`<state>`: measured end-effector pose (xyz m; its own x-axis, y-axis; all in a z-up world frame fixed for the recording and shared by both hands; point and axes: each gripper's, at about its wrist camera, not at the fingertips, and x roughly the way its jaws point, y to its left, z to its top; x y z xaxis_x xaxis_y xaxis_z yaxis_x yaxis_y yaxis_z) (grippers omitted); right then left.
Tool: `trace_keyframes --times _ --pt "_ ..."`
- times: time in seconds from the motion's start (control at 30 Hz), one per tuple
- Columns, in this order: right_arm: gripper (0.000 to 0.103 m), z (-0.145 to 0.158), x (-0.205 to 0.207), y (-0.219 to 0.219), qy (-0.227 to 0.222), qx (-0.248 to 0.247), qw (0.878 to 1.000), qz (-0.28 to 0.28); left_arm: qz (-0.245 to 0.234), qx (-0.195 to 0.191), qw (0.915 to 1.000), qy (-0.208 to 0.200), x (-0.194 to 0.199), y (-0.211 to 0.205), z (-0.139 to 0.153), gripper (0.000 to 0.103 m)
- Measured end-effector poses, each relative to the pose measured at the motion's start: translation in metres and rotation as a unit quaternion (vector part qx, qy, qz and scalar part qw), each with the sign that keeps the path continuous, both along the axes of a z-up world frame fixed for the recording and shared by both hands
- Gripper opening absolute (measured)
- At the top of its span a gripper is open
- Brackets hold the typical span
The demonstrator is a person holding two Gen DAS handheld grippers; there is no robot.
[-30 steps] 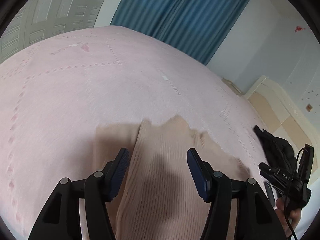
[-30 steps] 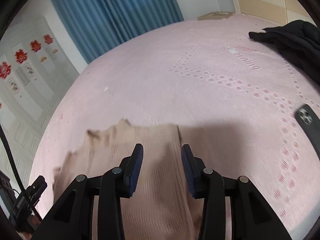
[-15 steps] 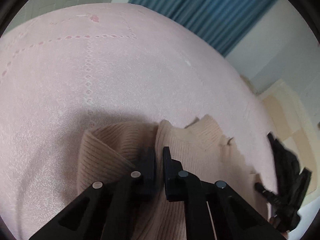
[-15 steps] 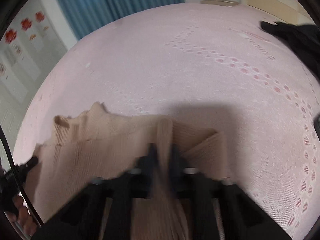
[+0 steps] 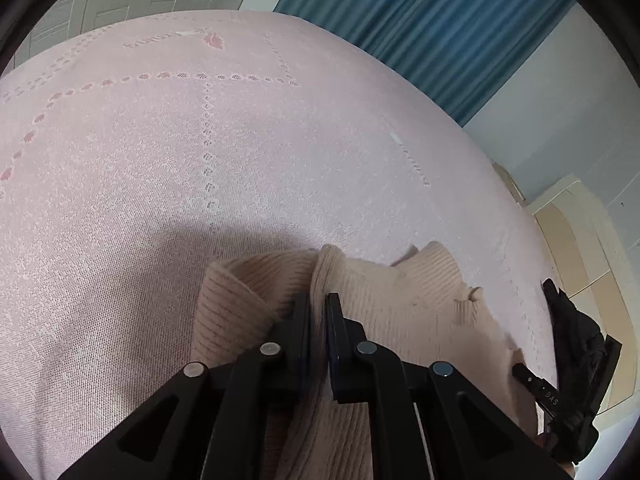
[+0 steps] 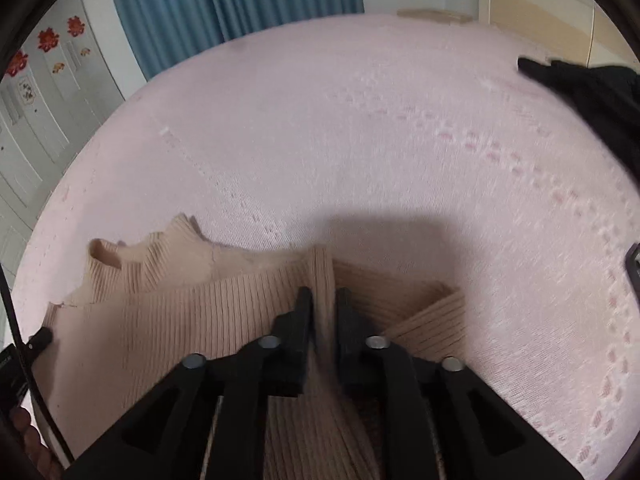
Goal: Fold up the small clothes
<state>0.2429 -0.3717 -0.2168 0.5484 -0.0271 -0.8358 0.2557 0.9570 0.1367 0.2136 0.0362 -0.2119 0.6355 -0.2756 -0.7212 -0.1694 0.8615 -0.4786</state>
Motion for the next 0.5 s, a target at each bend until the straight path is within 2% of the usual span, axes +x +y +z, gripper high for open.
trace_keyframes --times 0.03,0.13,0.17,0.23,0.27,0.3,0.43,0.5 --pt "0.025 0.001 -0.002 -0.001 -0.002 0.0 1.0 -0.001 0.0 0.0 1.0 -0.001 -0.003 0.003 0.001 0.012" --pt "0.027 0.014 -0.018 0.002 -0.034 0.009 0.999 0.005 -0.004 0.008 0.9999 -0.014 -0.008 0.001 0.008 0.024" --pt "0.031 0.02 -0.025 0.005 -0.049 0.015 0.999 0.011 -0.004 0.011 0.9997 -0.02 -0.01 0.002 0.01 0.029" --pt "0.042 0.029 -0.04 0.017 -0.078 0.029 0.996 0.036 -0.005 0.022 0.999 -0.038 -0.016 0.001 0.018 0.043" --pt "0.044 0.034 -0.046 0.027 -0.086 0.035 0.994 0.057 -0.007 0.024 0.9986 -0.046 -0.017 0.001 0.021 0.054" --pt "0.044 0.038 -0.049 0.038 -0.087 0.037 0.992 0.077 -0.007 0.022 0.9986 -0.048 -0.018 0.002 0.023 0.06" --pt "0.045 0.04 -0.069 0.092 -0.059 0.036 0.984 0.162 -0.018 0.015 0.998 -0.059 -0.025 0.008 0.033 0.065" --pt "0.045 0.032 -0.08 0.113 -0.044 0.039 0.982 0.182 -0.017 0.022 0.9974 -0.066 -0.028 0.013 0.036 0.066"
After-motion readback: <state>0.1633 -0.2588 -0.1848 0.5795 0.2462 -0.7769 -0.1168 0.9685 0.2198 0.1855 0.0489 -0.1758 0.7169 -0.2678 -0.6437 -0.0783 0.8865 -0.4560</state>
